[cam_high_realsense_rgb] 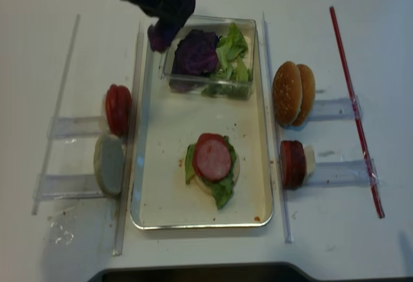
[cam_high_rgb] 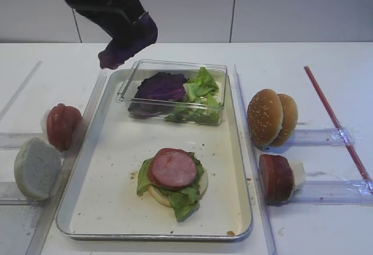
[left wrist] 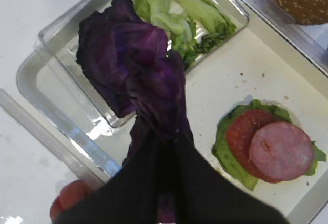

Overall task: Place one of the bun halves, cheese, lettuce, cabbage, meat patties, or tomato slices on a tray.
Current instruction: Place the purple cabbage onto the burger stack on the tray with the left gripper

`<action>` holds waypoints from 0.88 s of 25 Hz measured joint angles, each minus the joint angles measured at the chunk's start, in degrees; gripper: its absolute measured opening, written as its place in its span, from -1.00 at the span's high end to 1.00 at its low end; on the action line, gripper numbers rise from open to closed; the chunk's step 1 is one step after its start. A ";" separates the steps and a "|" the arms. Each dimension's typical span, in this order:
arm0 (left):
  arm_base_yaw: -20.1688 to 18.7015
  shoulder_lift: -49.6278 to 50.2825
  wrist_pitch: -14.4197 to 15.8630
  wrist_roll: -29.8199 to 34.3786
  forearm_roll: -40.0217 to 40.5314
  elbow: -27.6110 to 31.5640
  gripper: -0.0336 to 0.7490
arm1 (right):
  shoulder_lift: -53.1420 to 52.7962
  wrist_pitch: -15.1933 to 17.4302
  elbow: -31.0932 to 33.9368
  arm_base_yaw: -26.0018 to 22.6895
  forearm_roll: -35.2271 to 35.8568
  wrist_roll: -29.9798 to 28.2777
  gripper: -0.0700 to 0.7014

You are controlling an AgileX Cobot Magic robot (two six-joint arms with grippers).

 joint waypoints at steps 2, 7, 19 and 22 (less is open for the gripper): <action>0.00 -1.67 0.00 0.00 -0.55 2.42 0.90 | 0.00 0.00 0.00 0.00 0.00 0.00 -0.64; 0.00 -5.47 -0.09 0.00 -0.76 9.68 0.90 | 0.00 0.00 0.00 0.00 0.00 0.00 -0.64; 0.00 -10.57 -0.31 1.30 -3.48 19.95 0.90 | 0.00 0.00 0.00 0.00 0.00 0.00 -0.64; 0.00 -10.57 -0.46 2.55 -5.69 20.16 0.90 | 0.00 0.00 0.00 0.00 -0.10 0.00 -0.64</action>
